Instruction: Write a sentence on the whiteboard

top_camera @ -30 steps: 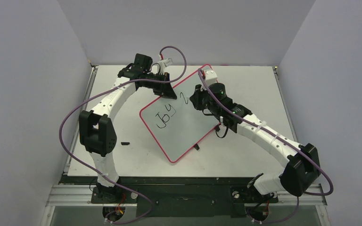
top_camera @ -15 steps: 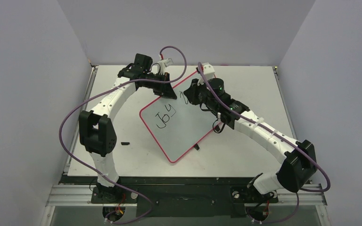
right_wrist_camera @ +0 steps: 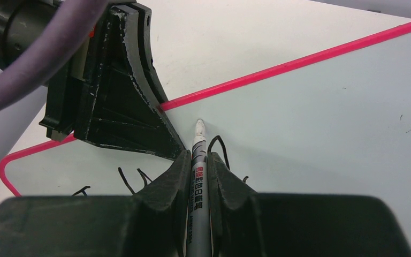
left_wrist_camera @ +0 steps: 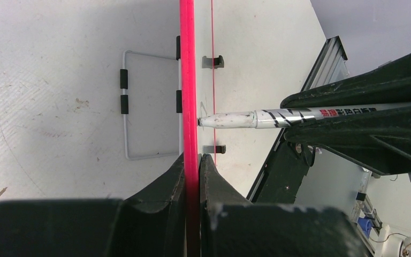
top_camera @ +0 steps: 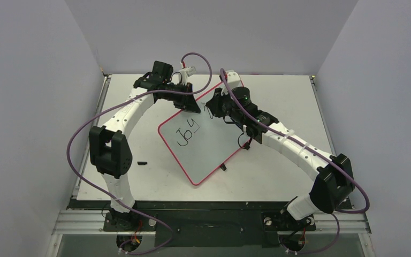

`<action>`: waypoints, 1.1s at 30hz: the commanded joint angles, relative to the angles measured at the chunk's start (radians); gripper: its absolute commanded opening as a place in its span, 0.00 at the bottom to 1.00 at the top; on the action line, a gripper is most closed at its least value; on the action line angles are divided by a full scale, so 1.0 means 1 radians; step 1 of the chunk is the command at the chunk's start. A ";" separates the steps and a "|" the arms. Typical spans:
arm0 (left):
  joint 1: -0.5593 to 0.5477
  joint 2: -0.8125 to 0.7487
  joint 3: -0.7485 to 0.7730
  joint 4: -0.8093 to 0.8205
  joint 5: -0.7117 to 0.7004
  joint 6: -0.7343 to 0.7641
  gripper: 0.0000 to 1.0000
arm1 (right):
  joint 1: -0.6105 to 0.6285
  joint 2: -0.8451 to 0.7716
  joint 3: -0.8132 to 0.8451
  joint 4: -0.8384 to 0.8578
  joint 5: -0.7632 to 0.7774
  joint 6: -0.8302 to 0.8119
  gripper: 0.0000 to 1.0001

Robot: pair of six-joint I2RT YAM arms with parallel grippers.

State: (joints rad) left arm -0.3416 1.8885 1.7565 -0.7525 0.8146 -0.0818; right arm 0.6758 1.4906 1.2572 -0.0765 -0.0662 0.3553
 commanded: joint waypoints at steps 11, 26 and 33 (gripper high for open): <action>-0.020 -0.044 0.013 0.019 -0.060 0.134 0.00 | -0.002 -0.079 -0.029 0.002 0.054 -0.017 0.00; -0.021 -0.042 0.015 0.020 -0.060 0.132 0.00 | -0.077 -0.151 -0.079 0.021 0.044 -0.004 0.00; -0.020 -0.040 0.015 0.019 -0.061 0.133 0.00 | -0.071 -0.112 -0.069 0.038 0.004 0.002 0.00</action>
State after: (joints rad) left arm -0.3450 1.8851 1.7565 -0.7528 0.8150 -0.0776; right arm 0.5964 1.3552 1.1770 -0.0891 -0.0322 0.3519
